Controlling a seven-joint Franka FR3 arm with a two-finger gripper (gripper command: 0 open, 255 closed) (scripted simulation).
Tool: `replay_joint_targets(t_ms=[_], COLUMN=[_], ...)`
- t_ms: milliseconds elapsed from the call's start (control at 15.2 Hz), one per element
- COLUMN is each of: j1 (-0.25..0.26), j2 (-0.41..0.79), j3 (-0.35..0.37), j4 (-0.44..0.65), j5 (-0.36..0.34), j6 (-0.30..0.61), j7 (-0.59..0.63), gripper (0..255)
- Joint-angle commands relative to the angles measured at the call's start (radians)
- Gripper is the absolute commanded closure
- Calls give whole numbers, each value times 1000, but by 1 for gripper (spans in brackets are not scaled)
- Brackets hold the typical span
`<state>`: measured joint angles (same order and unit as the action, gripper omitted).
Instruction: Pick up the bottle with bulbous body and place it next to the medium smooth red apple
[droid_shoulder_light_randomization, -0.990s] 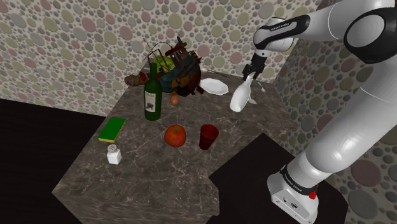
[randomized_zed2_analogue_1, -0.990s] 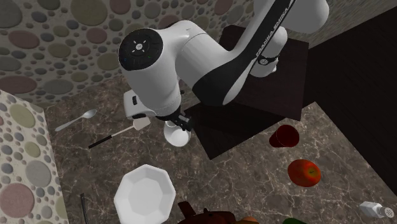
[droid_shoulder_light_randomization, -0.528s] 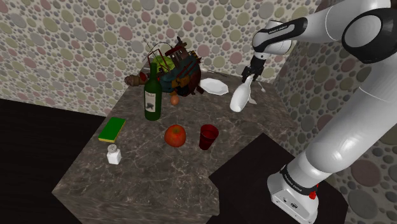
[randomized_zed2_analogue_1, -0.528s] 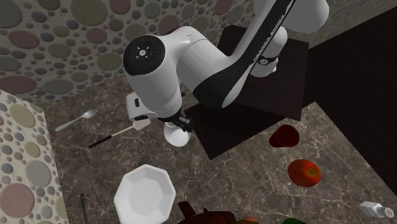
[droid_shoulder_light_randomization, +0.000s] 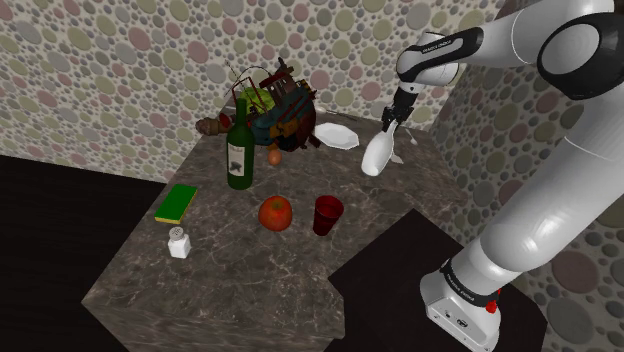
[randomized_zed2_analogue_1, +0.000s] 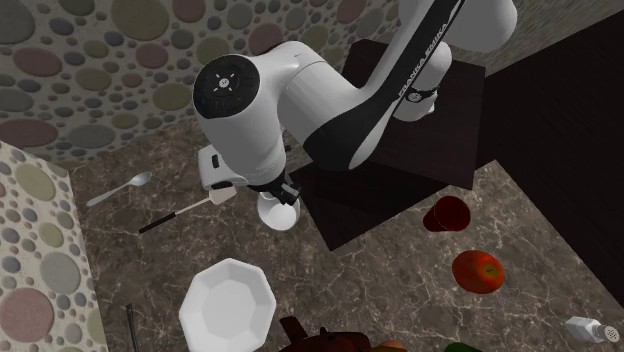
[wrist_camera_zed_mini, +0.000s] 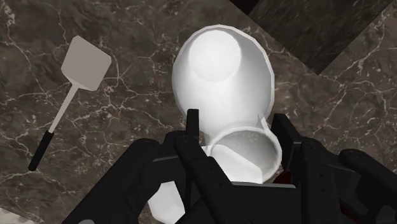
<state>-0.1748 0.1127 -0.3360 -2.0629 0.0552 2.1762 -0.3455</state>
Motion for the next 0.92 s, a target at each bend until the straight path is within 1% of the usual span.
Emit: replay_joint_targets(t_ms=[0, 264, 858], j1=[0, 0, 3], j2=[0, 0, -50], j3=[0, 0, -2], j4=[0, 0, 66], j5=[0, 0, -22], j6=[0, 0, -113], j7=[0, 0, 16], gripper=[255, 255, 255])
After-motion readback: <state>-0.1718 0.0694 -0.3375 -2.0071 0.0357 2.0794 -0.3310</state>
